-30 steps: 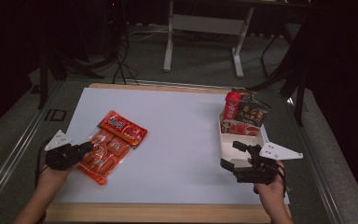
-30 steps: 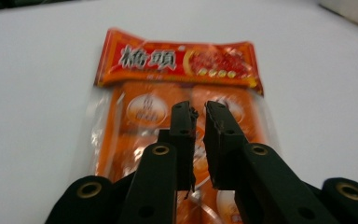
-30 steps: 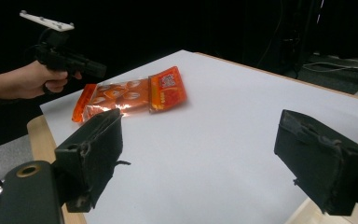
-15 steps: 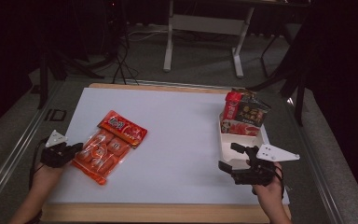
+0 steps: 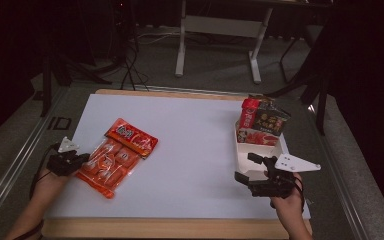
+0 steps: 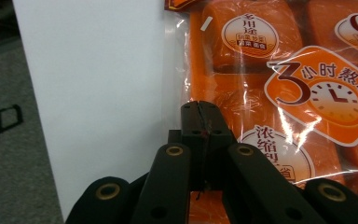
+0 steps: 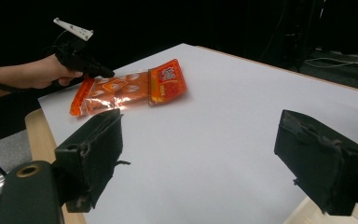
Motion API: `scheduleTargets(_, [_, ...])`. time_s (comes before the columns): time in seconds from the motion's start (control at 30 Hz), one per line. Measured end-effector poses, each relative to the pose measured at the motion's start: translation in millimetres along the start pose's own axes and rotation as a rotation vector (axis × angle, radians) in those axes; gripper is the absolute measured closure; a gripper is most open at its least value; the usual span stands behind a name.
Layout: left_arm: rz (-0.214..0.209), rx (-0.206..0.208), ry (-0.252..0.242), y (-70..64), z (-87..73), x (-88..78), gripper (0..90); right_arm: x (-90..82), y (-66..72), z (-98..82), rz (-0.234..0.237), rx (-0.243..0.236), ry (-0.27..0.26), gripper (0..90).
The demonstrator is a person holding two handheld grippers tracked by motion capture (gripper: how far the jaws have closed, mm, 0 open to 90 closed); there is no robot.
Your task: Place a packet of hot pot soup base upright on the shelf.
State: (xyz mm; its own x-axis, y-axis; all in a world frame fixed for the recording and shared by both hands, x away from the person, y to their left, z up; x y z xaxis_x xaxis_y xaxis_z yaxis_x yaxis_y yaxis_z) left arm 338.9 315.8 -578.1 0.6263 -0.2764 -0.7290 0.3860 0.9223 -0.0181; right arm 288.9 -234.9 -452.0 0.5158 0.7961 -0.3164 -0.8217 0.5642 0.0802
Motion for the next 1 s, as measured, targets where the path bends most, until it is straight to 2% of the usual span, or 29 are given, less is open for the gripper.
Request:
scheduleTargets(0.1, [-0.017, 0.017, 0.012, -7.4, 0.5, -1.5, 89.9, 0.1, 0.3, 0.5, 0.001, 0.000, -0.002, 15.1])
scheduleTargets(0.17, [-0.047, 0.027, 0.015, -14.9, 1.0, -2.6, 89.9, 0.4, 0.2, 0.6, 0.002, 0.002, -0.001, 15.1])
scheduleTargets(0.47, [-0.136, 0.040, 0.033, -46.3, 1.5, -2.9, 89.9, 0.8, 1.6, 0.4, 0.010, 0.003, -0.001, 15.0])
scheduleTargets(0.77, [-0.200, 0.104, 0.051, -79.2, 8.3, 1.3, 89.9, 0.0, 1.8, 0.0, 0.013, 0.005, 0.000, 15.1])
scheduleTargets(0.9, [-0.214, 0.109, 0.053, -80.5, 12.3, 2.6, 89.8, -0.2, 1.7, -0.5, 0.014, 0.003, 0.002, 15.1])
scheduleTargets(1.0, [-0.198, 0.064, 0.023, -73.9, 18.8, 5.7, 89.8, -0.7, 1.6, -0.7, 0.013, 0.007, -0.002, 15.1])
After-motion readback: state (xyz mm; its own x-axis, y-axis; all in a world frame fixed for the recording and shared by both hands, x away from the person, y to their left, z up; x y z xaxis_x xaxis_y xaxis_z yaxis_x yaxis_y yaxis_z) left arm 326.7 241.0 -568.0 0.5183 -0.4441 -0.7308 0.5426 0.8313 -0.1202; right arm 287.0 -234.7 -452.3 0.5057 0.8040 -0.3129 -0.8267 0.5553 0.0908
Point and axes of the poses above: each handheld gripper's, and its own axes: x roughly forward along the jaws, z roughly out of its top, y roughly to its left, the point moved 5 cm from there along x, roughly forward along the jaws, and after that the axes turned 3 degrees about -x, right-handed, at the moved point
